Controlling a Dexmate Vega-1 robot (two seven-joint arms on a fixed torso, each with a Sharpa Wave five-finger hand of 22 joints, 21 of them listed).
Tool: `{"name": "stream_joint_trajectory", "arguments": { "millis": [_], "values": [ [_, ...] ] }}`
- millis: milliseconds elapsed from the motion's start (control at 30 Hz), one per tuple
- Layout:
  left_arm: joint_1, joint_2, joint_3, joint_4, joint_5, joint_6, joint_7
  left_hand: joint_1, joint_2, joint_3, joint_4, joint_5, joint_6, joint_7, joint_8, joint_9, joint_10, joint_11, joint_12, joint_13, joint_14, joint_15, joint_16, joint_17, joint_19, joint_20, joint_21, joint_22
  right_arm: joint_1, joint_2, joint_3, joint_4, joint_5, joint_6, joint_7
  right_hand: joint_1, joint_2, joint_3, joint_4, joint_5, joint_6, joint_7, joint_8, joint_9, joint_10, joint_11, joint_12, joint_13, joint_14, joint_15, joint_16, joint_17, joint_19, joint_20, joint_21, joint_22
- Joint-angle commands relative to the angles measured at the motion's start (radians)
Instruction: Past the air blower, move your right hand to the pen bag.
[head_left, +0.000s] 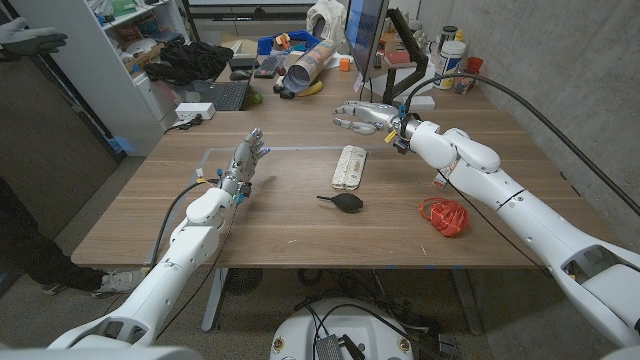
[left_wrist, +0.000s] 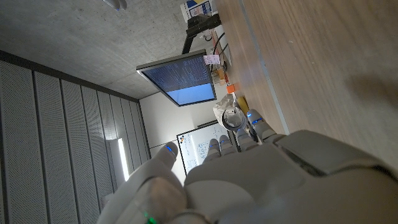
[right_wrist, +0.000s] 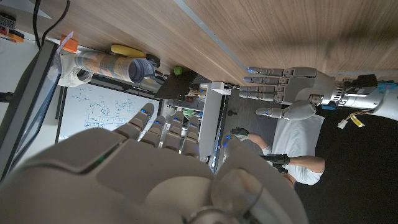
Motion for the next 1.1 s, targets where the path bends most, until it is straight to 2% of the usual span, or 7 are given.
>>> {"name": "stream_joint_trajectory", "arguments": {
  "millis": [33, 333, 1100],
  "values": [
    [0.002, 0.0, 0.0, 0.004, 0.0, 0.002, -0.002, 0.001, 0.059, -0.002, 0.002, 0.004, 0.001, -0.001, 0.0, 0.006, 0.007, -0.005, 0.003, 0.006, 0.006, -0.034, 0.001, 0.002, -0.009, -0.061, -0.003, 0.003, 0.0, 0.0, -0.009, -0.004, -0.02, -0.015, 0.006, 0.003, 0.052, 0.002, 0.012, -0.002, 0.009, -0.002, 0.0, 0.005, 0.004, -0.008, -0.006, 0.005, 0.006, -0.055, 0.005, 0.004, 0.001, -0.097, -0.007, 0.002],
    [0.003, 0.001, 0.0, -0.002, 0.001, 0.001, -0.002, 0.001, 0.059, -0.002, 0.002, 0.004, 0.002, 0.0, -0.001, 0.006, 0.006, -0.004, 0.003, 0.006, 0.006, -0.034, 0.001, 0.002, -0.009, -0.06, -0.005, 0.003, -0.004, -0.003, -0.013, -0.011, -0.03, -0.02, 0.012, -0.007, 0.054, -0.001, 0.022, -0.003, 0.01, -0.005, -0.001, 0.006, 0.006, -0.007, -0.007, 0.005, 0.006, -0.058, 0.006, 0.006, 0.003, -0.099, -0.009, 0.002],
    [0.013, 0.004, 0.001, -0.018, 0.003, 0.005, 0.005, 0.001, 0.06, -0.002, 0.002, 0.004, 0.002, 0.0, -0.001, 0.006, 0.006, -0.002, 0.002, 0.006, 0.006, -0.034, 0.001, 0.002, -0.007, -0.06, -0.008, 0.004, -0.005, -0.007, -0.025, -0.013, -0.053, -0.025, 0.032, -0.008, 0.054, -0.001, 0.026, -0.002, 0.012, -0.006, -0.002, 0.006, 0.009, -0.011, -0.009, 0.005, 0.008, -0.06, 0.006, 0.004, 0.005, -0.101, -0.014, 0.003]
  ]
}}
